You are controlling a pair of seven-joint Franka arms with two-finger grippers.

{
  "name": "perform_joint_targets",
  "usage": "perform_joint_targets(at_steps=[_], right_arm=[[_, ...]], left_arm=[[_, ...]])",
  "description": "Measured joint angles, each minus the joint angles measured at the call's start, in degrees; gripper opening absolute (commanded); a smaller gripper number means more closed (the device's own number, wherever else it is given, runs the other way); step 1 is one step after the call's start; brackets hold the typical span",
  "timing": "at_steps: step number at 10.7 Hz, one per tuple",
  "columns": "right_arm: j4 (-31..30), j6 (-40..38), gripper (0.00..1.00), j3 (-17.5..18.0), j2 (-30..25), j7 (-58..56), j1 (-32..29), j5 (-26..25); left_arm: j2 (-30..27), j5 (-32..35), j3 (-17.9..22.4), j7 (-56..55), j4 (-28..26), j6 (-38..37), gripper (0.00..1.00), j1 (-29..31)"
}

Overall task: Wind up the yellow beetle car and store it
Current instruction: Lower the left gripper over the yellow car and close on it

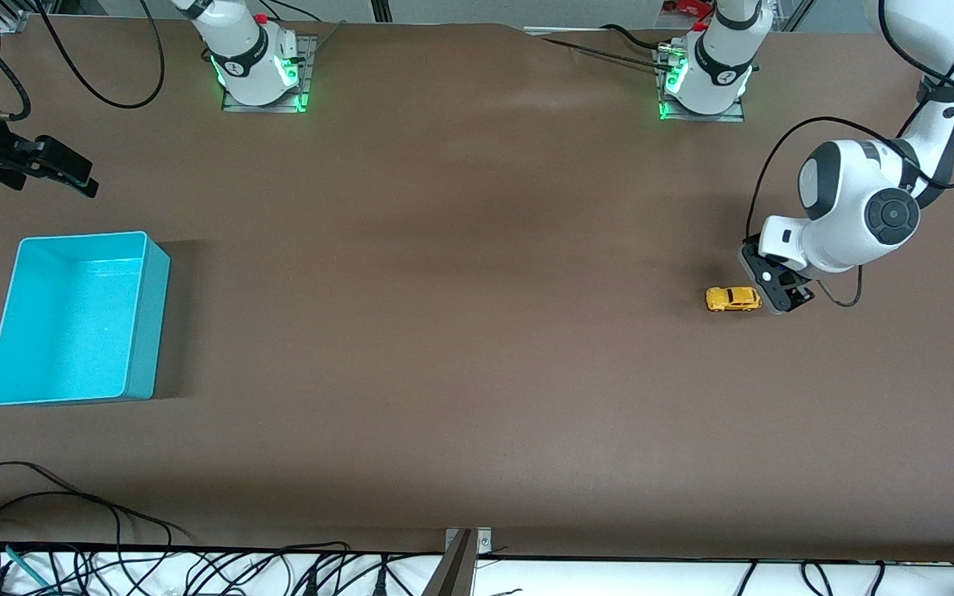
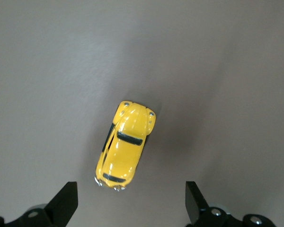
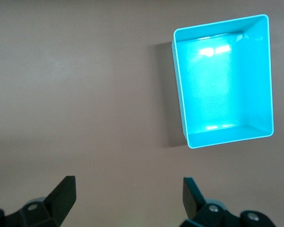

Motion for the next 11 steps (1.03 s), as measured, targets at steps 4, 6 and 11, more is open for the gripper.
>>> perform_joint_targets(at_steps=[4, 6, 11], right_arm=[[0.00, 0.01, 1.00, 0.00, 0.01, 0.00, 0.00, 0.00], [0.00, 0.01, 1.00, 0.00, 0.01, 0.00, 0.00, 0.00], [0.00, 0.02, 1.00, 0.00, 0.01, 0.00, 0.00, 0.00]], left_arm=[[4.25, 0.00, 0.00, 14.20, -0.18, 6.24, 1.00, 0.00], [5.90, 0.00, -0.03, 16.12, -0.18, 7.91, 1.00, 0.00], [7.26, 0.00, -0.09, 17.71, -0.07, 9.45, 0.38, -0.01]])
